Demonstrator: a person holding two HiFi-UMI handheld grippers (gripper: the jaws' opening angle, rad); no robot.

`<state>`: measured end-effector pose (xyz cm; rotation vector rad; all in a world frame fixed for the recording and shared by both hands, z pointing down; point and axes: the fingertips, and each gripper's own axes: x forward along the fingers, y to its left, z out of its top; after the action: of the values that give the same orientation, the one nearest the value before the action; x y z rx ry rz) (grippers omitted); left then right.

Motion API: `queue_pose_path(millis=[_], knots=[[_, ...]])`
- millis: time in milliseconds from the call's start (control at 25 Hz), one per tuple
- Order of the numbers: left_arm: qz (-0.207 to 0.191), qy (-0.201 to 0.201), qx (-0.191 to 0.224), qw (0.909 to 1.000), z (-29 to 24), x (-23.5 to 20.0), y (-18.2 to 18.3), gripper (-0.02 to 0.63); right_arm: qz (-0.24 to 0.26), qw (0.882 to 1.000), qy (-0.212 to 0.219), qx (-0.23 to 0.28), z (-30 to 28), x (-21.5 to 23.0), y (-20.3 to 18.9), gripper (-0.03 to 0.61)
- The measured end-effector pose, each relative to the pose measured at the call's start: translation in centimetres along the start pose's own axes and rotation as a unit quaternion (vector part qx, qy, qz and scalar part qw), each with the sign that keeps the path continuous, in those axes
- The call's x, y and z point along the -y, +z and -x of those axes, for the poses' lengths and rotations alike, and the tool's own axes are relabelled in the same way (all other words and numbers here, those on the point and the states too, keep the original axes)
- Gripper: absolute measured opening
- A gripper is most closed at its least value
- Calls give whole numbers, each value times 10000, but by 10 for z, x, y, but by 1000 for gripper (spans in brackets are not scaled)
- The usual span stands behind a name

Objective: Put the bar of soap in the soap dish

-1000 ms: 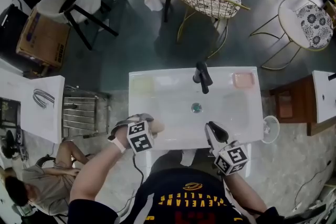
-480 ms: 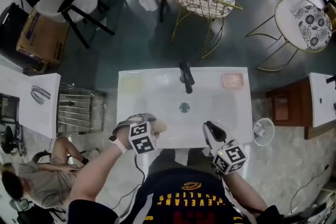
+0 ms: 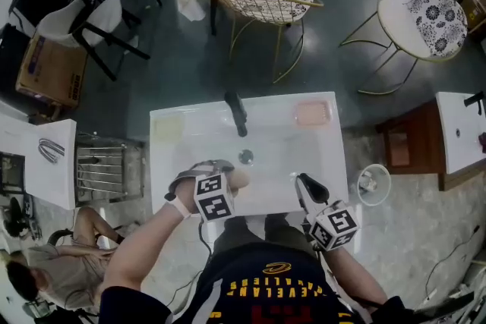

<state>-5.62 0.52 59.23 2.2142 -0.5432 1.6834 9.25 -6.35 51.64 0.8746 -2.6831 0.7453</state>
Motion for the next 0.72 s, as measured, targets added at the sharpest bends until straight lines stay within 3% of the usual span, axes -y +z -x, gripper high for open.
queue_pose_path(millis=[720], knots=[[-622,-86,180,9979,-29,-29,136,253,-294,9977,-549,283,59,85,12,38]])
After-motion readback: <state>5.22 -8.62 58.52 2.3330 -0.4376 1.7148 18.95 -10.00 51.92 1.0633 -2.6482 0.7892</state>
